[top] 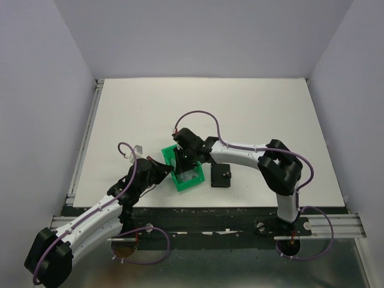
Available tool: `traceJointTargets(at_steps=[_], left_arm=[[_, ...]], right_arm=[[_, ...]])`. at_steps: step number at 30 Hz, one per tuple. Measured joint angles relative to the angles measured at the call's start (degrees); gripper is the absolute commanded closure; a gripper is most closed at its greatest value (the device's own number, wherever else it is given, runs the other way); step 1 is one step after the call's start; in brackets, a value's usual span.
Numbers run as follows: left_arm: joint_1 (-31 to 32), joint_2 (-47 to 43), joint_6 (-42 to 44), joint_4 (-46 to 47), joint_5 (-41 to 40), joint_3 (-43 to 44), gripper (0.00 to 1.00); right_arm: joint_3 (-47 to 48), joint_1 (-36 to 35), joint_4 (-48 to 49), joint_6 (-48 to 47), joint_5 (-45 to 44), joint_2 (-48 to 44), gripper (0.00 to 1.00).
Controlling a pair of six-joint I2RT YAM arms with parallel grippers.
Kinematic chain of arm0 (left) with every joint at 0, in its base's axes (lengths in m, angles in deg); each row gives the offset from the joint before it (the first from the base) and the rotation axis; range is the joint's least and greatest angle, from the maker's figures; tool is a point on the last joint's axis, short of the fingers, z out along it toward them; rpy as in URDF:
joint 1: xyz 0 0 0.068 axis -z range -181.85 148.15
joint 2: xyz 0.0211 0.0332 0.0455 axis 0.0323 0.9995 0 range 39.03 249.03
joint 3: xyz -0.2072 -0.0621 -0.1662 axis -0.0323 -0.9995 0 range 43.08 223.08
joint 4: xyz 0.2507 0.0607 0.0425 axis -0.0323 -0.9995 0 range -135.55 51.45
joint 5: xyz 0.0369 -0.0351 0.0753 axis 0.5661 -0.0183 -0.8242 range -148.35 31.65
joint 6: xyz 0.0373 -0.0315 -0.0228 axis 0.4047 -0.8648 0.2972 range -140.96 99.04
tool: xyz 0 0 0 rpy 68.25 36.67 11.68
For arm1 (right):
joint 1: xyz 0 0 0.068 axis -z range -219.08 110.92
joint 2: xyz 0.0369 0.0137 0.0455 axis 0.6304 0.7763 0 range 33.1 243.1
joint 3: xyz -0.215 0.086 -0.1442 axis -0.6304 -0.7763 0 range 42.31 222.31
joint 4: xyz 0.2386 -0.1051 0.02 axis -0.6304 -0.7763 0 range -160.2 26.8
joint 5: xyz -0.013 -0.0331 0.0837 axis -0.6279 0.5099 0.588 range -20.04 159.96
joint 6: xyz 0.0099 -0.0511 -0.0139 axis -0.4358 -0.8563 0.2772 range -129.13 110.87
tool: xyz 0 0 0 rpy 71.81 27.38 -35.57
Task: Put the credit cards into the card holder
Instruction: Pick up the credit card from the storage box.
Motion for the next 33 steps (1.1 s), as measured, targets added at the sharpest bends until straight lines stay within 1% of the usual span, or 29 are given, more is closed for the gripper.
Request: traceJointTargets(at_steps=[3, 5, 6, 7, 11, 14, 16, 17, 19, 22, 24, 26, 28, 33], left_arm=[[0.0, 0.0, 0.9, 0.2, 0.0, 0.0, 1.0], [-0.3, 0.6, 1.8, 0.1, 0.1, 0.4, 0.96], [-0.5, 1.2, 2.8, -0.1, 0.2, 0.9, 0.93], [-0.7, 1.8, 3.6, -0.2, 0.5, 1.6, 0.92], [-2.0, 5.6, 7.5, -0.7, 1.7, 4.7, 0.87], [-4.1, 9.8, 11.7, -0.7, 3.2, 7.6, 0.84], [-5.5, 12.4, 14.3, -0.7, 4.0, 9.2, 0.75], [-6.2, 13.3, 15.3, -0.7, 4.4, 9.8, 0.63], [-7.6, 15.4, 17.4, -0.7, 5.0, 11.0, 0.54], [-9.6, 18.1, 20.7, -0.8, 6.5, 12.7, 0.38], [-10.3, 18.7, 22.1, -1.2, 7.4, 13.1, 0.31], [-10.4, 18.5, 23.1, -1.7, 8.1, 13.3, 0.26], [-10.4, 18.0, 23.8, -2.4, 8.7, 13.6, 0.24], [-10.4, 12.9, 25.6, -5.9, 9.1, 15.0, 0.21]], right_arm=[[-2.3, 0.0, 0.0, 0.9, -2.5, -3.1, 0.96], [-3.7, -0.1, 0.0, 1.3, -4.6, -6.0, 0.97], [-4.3, -0.1, 0.0, 1.6, -6.0, -7.9, 0.97], [-4.6, -0.1, 0.0, 1.7, -7.1, -9.5, 0.98], [-6.8, 0.0, 0.7, 2.4, -10.7, -15.6, 0.98], [-8.5, 0.4, 1.1, 2.7, -11.8, -18.3, 0.98], [-9.6, 0.8, 1.6, 2.8, -12.1, -19.1, 0.98], [-10.3, 0.9, 1.9, 2.8, -12.1, -19.4, 0.98], [-11.8, 1.4, 2.1, 2.8, -12.1, -20.2, 0.98], [-14.2, 2.3, 2.5, 2.8, -11.7, -22.0, 0.98], [-15.7, 2.9, 3.4, 2.8, -11.2, -23.5, 0.98], [-17.1, 3.6, 4.5, 2.7, -9.7, -25.0, 0.98], [-18.2, 4.5, 5.9, 2.6, -7.5, -26.3, 0.98], [-22.1, 6.8, 12.2, 2.6, 0.3, -28.8, 0.99]])
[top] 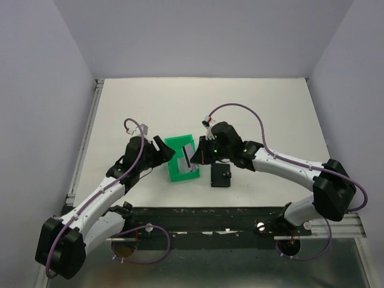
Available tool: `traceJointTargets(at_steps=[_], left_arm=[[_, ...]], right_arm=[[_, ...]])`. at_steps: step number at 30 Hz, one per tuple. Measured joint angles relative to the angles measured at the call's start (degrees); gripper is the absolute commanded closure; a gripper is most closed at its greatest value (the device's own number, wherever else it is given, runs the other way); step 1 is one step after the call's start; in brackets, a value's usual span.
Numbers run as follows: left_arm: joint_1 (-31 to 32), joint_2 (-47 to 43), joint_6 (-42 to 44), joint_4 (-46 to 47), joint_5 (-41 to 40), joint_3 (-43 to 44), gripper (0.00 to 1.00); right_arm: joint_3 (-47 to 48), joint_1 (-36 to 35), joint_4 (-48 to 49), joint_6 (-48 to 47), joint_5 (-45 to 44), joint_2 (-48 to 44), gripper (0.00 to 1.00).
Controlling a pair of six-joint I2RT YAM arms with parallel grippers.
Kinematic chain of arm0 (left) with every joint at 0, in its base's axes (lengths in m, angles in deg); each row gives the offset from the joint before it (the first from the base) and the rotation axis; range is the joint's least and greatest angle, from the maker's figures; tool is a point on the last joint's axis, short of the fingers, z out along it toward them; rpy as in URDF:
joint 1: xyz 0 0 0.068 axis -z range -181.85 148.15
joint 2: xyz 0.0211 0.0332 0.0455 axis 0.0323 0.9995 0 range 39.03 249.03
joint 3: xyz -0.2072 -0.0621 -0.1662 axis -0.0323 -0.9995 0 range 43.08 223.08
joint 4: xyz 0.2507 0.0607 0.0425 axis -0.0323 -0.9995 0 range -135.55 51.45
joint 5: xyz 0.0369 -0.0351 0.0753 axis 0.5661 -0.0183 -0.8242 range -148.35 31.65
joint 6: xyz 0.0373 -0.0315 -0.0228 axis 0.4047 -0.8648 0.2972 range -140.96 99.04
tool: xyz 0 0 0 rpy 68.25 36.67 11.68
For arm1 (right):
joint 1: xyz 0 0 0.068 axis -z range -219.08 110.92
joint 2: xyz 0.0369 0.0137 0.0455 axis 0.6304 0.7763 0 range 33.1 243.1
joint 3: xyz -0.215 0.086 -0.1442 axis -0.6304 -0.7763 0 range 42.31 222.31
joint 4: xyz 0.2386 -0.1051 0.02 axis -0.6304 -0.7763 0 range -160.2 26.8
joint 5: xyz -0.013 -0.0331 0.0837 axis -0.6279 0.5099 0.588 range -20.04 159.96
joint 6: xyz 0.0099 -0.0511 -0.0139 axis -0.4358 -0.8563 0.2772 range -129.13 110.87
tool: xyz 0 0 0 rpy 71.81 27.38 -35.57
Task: Put the credit cards into the card holder
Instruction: Pick up the credit card from the storage box.
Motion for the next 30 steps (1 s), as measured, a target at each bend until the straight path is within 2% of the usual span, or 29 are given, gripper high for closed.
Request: traceJointTargets(at_steps=[8, 14, 25, 30], left_arm=[[0.0, -10.3, 2.4, -0.4, 1.3, 1.8, 0.21], [0.0, -12.2, 2.5, 5.4, 7.2, 0.3, 0.24], [0.0, -12.1, 0.7, 14.4, 15.3, -2.8, 0.47], [0.0, -12.0, -0.6, 18.3, 17.5, -3.2, 0.64]], right_arm=[[-4.7, 2.5, 8.1, 1.1, 11.0, -1.5, 0.99], [-6.4, 4.4, 13.2, 2.7, 17.6, -3.2, 0.99], [-9.3, 6.0, 21.4, 6.6, 24.4, -3.8, 0.99], [-9.9, 6.1, 24.6, 8.3, 26.6, -3.7, 0.99]])
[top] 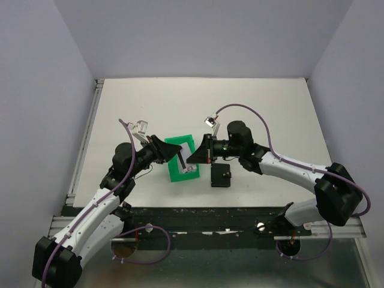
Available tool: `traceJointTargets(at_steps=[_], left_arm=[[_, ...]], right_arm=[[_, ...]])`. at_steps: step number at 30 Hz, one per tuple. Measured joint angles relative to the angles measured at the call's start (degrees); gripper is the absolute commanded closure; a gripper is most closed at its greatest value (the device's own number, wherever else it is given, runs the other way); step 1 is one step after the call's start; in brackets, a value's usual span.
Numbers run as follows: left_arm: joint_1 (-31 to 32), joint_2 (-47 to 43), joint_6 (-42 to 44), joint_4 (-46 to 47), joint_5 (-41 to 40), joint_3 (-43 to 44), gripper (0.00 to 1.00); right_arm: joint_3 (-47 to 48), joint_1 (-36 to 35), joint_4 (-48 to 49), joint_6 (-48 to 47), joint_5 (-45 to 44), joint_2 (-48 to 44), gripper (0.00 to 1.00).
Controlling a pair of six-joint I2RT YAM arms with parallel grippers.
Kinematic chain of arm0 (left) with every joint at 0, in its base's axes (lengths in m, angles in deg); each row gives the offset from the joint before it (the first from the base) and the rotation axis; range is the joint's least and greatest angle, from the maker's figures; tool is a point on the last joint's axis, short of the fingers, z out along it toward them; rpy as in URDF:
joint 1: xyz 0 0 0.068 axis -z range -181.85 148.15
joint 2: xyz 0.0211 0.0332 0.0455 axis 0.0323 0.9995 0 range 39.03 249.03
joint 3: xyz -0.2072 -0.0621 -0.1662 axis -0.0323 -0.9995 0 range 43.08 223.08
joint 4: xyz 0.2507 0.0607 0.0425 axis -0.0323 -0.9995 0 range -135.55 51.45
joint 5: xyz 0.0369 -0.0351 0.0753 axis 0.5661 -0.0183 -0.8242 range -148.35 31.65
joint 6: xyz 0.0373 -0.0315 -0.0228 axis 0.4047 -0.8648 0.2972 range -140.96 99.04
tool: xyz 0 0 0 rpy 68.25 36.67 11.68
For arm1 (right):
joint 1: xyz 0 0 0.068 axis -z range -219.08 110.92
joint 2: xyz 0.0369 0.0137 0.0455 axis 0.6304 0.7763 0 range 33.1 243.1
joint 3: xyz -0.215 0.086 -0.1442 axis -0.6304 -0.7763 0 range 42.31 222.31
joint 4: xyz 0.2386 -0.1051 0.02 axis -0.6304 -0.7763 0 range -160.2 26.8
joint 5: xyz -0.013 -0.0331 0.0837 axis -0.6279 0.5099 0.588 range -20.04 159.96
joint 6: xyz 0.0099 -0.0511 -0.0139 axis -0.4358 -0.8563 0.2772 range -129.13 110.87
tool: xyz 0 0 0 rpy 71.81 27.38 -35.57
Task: Put the credit cards into the card holder
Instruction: Pick up the credit card from the storage box.
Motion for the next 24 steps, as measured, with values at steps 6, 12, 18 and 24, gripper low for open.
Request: traceJointTargets(at_steps=[6, 12, 18, 24], left_arm=[[-0.2, 0.6, -1.3, 3.3, 1.6, -0.7, 0.94], [-0.4, 0.6, -2.3, 5.5, 2.3, -1.1, 1.0], [-0.4, 1.6, -2.7, 6.3, 1.7, -1.1, 1.0], [-1.9, 7.0, -2.4, 9.0, 0.8, -1.1, 1.0]], right_arm=[[-0.2, 0.5, 1.8, 1.4, 1.5, 0.2, 0.97], [-1.5, 1.5, 3.1, 2.4, 2.0, 0.4, 0.89], [-1.8, 1.9, 4.3, 3.4, 2.3, 1.0, 0.89], [0.9, 3.4, 4.0, 3.2, 2.3, 6.6, 0.89]])
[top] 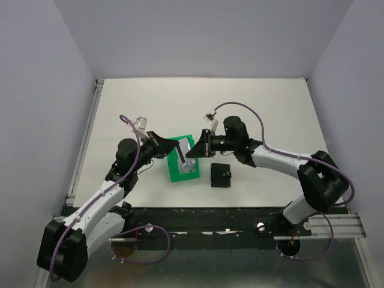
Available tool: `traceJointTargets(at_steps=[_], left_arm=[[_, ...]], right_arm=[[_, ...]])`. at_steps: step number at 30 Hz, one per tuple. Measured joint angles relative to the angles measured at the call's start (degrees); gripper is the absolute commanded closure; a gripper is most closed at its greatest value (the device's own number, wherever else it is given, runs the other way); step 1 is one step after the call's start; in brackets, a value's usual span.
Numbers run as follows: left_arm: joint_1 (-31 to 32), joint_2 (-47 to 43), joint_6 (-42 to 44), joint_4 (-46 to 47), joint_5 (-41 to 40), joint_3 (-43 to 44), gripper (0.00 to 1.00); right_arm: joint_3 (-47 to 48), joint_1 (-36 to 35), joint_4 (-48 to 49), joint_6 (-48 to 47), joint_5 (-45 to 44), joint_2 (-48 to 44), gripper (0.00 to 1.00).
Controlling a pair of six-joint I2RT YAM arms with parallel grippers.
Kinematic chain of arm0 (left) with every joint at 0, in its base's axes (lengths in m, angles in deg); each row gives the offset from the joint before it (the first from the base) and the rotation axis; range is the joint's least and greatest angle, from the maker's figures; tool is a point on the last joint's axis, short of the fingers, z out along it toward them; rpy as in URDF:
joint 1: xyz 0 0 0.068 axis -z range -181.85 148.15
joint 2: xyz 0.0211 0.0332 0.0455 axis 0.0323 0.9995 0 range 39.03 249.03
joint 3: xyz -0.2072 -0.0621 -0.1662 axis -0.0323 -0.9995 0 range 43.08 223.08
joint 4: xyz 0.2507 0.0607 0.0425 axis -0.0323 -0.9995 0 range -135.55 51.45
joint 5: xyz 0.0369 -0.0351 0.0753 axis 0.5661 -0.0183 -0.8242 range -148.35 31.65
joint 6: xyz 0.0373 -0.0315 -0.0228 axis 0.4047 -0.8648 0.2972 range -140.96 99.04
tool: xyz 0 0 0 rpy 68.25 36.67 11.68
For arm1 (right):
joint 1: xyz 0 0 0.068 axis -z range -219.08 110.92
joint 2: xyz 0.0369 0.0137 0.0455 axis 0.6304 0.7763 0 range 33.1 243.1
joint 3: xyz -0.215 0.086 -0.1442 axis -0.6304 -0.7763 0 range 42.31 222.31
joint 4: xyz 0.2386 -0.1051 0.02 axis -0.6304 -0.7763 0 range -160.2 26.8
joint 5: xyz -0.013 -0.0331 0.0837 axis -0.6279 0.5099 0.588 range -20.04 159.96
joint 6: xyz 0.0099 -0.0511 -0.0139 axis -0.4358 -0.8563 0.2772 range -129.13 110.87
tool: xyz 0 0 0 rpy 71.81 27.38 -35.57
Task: Put the credit cards into the card holder
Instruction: Pick up the credit card from the storage box.
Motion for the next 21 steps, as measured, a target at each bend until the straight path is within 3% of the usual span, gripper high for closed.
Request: traceJointTargets(at_steps=[5, 12, 21], left_arm=[[-2.0, 4.6, 0.7, 3.4, -1.5, 0.0, 1.0], [-2.2, 8.4, 2.1, 6.5, -2.6, 0.0, 1.0], [-2.2, 8.9, 3.2, 7.0, -4.2, 0.0, 1.0]], right_arm=[[4.9, 1.5, -0.7, -0.7, 0.9, 6.8, 0.86], [6.7, 2.8, -1.6, -2.2, 1.5, 10.6, 0.65], [10.3, 3.1, -6.1, -5.5, 0.9, 12.7, 0.46]])
